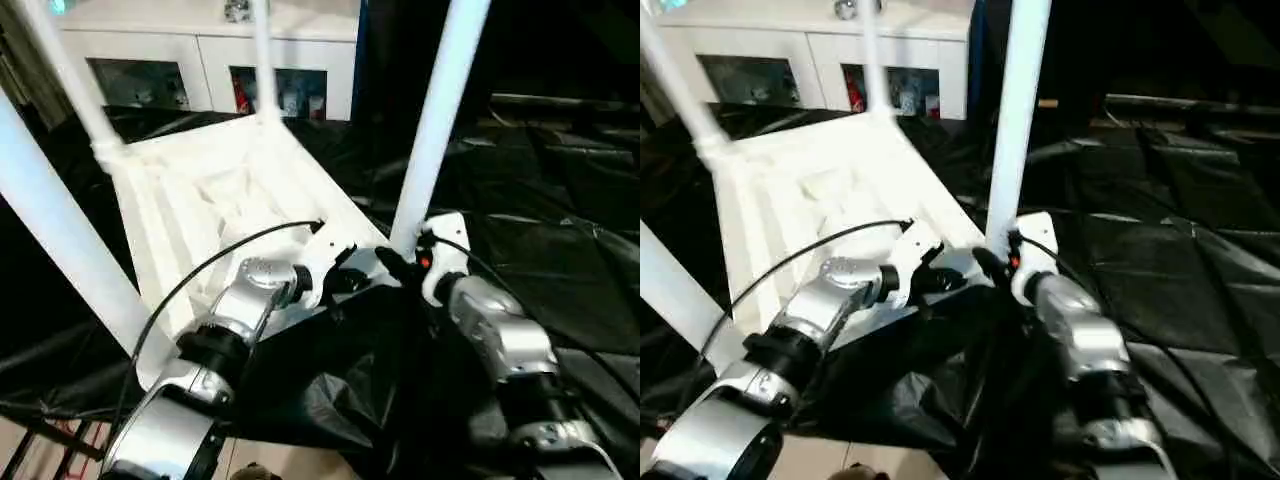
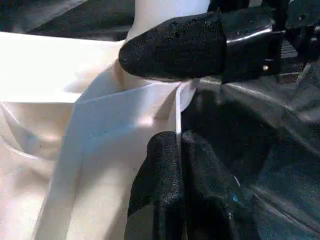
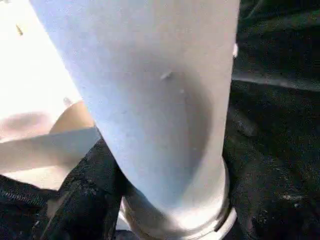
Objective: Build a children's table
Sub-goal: Rotate leg to tighten
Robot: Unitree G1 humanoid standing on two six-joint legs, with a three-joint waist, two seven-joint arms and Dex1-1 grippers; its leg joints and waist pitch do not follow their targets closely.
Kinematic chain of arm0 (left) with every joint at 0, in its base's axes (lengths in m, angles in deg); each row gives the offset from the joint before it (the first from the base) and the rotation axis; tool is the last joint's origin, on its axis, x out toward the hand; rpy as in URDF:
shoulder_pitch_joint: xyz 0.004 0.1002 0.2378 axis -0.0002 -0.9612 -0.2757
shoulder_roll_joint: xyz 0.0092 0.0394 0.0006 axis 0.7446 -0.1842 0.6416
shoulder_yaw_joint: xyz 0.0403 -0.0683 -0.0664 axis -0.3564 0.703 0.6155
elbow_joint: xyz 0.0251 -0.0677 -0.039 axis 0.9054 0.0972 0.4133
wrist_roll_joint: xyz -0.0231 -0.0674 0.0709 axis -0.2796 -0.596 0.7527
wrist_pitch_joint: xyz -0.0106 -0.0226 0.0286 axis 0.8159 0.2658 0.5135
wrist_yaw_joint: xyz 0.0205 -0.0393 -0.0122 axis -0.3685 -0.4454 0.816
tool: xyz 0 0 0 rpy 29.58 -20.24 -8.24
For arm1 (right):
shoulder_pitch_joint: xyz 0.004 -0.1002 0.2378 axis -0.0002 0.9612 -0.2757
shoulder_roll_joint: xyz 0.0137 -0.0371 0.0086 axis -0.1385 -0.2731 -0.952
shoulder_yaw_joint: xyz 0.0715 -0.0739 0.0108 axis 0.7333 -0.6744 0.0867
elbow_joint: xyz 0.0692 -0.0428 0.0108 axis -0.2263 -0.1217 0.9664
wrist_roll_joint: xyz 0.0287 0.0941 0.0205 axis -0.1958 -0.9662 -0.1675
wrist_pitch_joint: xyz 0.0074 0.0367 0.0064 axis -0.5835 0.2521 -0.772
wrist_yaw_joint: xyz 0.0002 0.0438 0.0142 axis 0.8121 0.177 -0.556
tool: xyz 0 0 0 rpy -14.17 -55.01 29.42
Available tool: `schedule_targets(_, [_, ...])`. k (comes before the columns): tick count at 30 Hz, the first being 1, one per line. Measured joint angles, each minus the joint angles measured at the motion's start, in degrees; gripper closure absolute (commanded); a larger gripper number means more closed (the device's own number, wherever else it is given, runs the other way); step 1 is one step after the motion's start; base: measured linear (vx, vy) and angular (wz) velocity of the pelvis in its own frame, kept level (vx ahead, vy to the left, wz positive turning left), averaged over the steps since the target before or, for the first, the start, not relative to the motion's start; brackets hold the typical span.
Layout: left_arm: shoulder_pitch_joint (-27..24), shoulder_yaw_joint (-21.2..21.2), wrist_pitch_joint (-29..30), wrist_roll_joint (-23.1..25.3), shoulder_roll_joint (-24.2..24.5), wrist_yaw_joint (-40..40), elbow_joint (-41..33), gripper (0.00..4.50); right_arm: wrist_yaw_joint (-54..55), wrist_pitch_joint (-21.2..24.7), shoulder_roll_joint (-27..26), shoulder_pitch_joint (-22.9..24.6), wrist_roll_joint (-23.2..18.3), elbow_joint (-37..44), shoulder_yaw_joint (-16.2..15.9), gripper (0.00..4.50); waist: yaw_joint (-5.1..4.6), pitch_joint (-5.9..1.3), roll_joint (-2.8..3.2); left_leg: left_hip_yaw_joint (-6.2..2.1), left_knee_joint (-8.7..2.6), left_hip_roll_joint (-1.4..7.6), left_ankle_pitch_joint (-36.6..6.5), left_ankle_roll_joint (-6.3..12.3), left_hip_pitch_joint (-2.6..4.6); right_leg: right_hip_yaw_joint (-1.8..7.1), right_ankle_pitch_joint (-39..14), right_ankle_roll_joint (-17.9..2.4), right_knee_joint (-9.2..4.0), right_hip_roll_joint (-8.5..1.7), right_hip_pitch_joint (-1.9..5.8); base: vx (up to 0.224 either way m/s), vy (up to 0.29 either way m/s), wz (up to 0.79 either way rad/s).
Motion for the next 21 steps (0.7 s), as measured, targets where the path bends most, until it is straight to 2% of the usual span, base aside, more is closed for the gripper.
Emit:
schedule_targets(2, [0.0,-0.1,-0.1,0.0,0.0,-0.1,0.0,4.5,-0.8,-0.1,-0.1,0.1,-0.1,0.0,0.4,1.23,0.01,0.0,0.0,0.0,0.01,0.0,0.0,0.0,0.0,0.0,0.0,0.0,0.0,0.0,-0.01,0.0,0.0,0.0])
schedule_targets(6, [0.0,-0.6,-0.8,0.0,0.6,-2.0,0.0,4.5,-3.9,-0.6,0.9,1.1,0.0,1.1,0.0,1.16,0.3,0.02,-0.02,0.0,0.04,0.0,0.0,0.0,-0.02,0.0,0.0,0.0,0.0,0.0,0.0,0.0,0.0,0.0])
schedule_targets(10, [-1.4,-1.4,-2.2,-0.5,3.0,-8.7,-1.9,4.5,-13.9,-1.7,6.1,4.0,-0.7,4.1,-2.7,1.16,0.88,0.04,-0.06,0.0,0.01,0.0,0.0,0.02,-0.09,-0.02,0.0,0.0,-0.04,0.0,-0.01,0.0,0.0,0.0])
schedule_targets(15, [-3.7,-3.5,-2.7,-1.9,6.6,-18.0,-5.8,4.5,-27.7,-2.7,13.2,7.5,-2.2,8.8,-6.4,1.16,2.43,0.07,-0.03,-0.01,0.12,0.01,0.0,0.04,-0.16,-0.02,0.0,0.0,-0.02,-0.02,-0.01,0.0,0.0,0.0])
schedule_targets(21, [-4.9,-5.5,-2.8,-2.6,10.0,-25.3,-8.5,4.5,-39.0,-2.6,19.2,9.7,-3.7,12.7,-9.0,1.16,2.99,0.09,-0.05,-0.01,0.21,0.02,0.0,0.04,-0.15,-0.01,0.0,0.0,0.04,-0.03,0.01,0.0,0.0,0.0])
